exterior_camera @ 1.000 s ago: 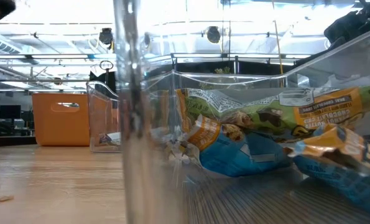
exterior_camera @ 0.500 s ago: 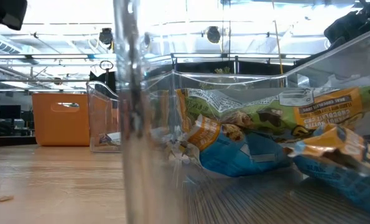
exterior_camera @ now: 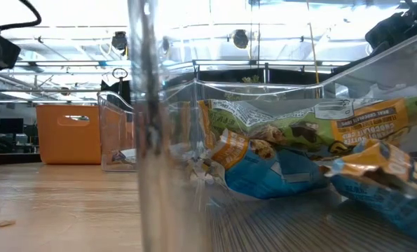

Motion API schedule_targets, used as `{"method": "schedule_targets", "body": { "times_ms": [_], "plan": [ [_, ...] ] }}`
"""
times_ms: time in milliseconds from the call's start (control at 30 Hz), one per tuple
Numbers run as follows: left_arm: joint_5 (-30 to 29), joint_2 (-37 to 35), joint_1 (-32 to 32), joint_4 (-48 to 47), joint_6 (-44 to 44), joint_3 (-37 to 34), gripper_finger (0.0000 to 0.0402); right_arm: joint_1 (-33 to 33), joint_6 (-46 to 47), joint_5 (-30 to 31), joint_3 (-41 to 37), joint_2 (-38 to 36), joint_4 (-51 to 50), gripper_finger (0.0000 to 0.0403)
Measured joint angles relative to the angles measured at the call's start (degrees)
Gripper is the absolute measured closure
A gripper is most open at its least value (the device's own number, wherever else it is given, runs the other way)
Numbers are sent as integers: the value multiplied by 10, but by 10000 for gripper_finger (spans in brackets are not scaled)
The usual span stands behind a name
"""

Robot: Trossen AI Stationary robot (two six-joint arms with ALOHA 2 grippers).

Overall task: Pick and place Granola Bars by type
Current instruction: Put the purple granola bar into the top transparent bin

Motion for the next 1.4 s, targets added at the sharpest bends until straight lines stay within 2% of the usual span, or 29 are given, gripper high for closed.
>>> {"method": "schedule_targets", "body": {
  "times_ms": [167,300,533,633,733,833,1033,1167,1300,1400],
  "plan": [
    [-23,0,1,74,-24,0,313,0,0,0,0,0,0,314],
    [-49,0,1,129,4,0,313,0,0,0,0,0,0,314],
    [-49,0,14,131,30,0,313,0,0,0,0,0,0,314],
    [-74,0,25,125,93,0,313,0,0,0,0,0,0,314],
    [-130,0,34,130,212,0,313,0,0,0,0,0,0,314],
    [-159,0,37,137,220,0,313,0,0,0,0,0,0,314],
    [-27,0,88,123,175,0,313,0,0,0,0,0,0,314],
    [-9,0,121,113,169,0,308,0,0,0,0,0,0,314],
    [-2,0,152,123,153,0,258,0,0,0,0,0,0,314],
    [46,0,168,121,120,0,199,0,0,0,0,0,0,314]
  ]
}}
